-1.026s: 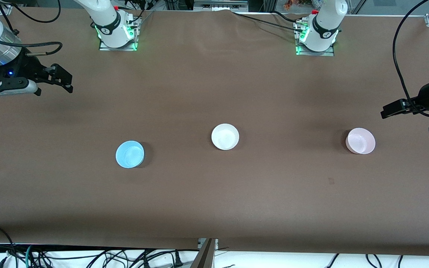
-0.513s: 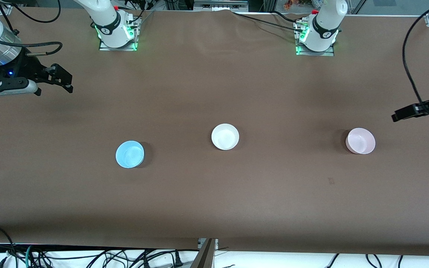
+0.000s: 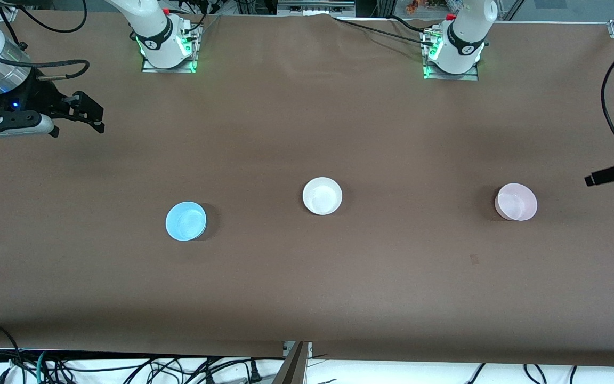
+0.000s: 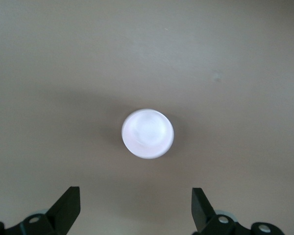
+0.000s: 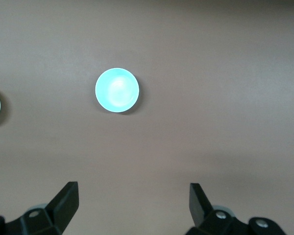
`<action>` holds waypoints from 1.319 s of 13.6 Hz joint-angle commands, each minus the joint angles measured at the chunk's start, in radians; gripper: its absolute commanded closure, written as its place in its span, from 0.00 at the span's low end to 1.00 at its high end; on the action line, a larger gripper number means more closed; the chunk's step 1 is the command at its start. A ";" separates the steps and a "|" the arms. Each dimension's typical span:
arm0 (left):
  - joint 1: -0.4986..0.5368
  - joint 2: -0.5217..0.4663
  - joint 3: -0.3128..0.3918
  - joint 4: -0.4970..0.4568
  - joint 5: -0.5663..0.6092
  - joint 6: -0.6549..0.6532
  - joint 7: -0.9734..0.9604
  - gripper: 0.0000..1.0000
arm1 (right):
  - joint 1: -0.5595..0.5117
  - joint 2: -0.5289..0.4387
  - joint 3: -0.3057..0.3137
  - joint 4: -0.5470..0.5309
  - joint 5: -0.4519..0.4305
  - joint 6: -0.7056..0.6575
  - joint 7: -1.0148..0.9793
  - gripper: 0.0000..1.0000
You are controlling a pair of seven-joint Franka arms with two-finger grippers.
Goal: Stack pink and blue bowls on white bowl
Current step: 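Move the left gripper toward the pink bowl, then lower the left gripper and grasp the pink bowl's rim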
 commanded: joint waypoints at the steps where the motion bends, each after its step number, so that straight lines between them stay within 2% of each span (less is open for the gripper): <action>1: 0.035 0.057 -0.006 -0.058 -0.019 0.128 0.084 0.00 | -0.004 -0.018 0.005 -0.002 -0.003 -0.012 0.009 0.00; 6: 0.078 0.216 -0.006 -0.080 -0.113 0.310 0.167 0.00 | -0.004 -0.018 0.005 -0.002 -0.003 -0.012 0.009 0.00; 9: 0.082 0.209 -0.006 -0.234 -0.154 0.500 0.230 0.00 | -0.004 -0.018 0.005 -0.002 -0.003 -0.012 0.007 0.00; 13: 0.081 0.177 0.008 -0.343 -0.154 0.539 0.236 0.00 | -0.004 -0.018 0.005 -0.002 -0.003 -0.012 0.007 0.00; 15: 0.079 0.137 0.011 -0.430 -0.153 0.612 0.273 0.00 | -0.004 -0.018 0.005 -0.002 -0.003 -0.012 0.007 0.00; 18: 0.081 0.134 0.027 -0.489 -0.156 0.671 0.345 0.00 | -0.004 -0.018 0.005 -0.002 -0.003 -0.012 0.007 0.00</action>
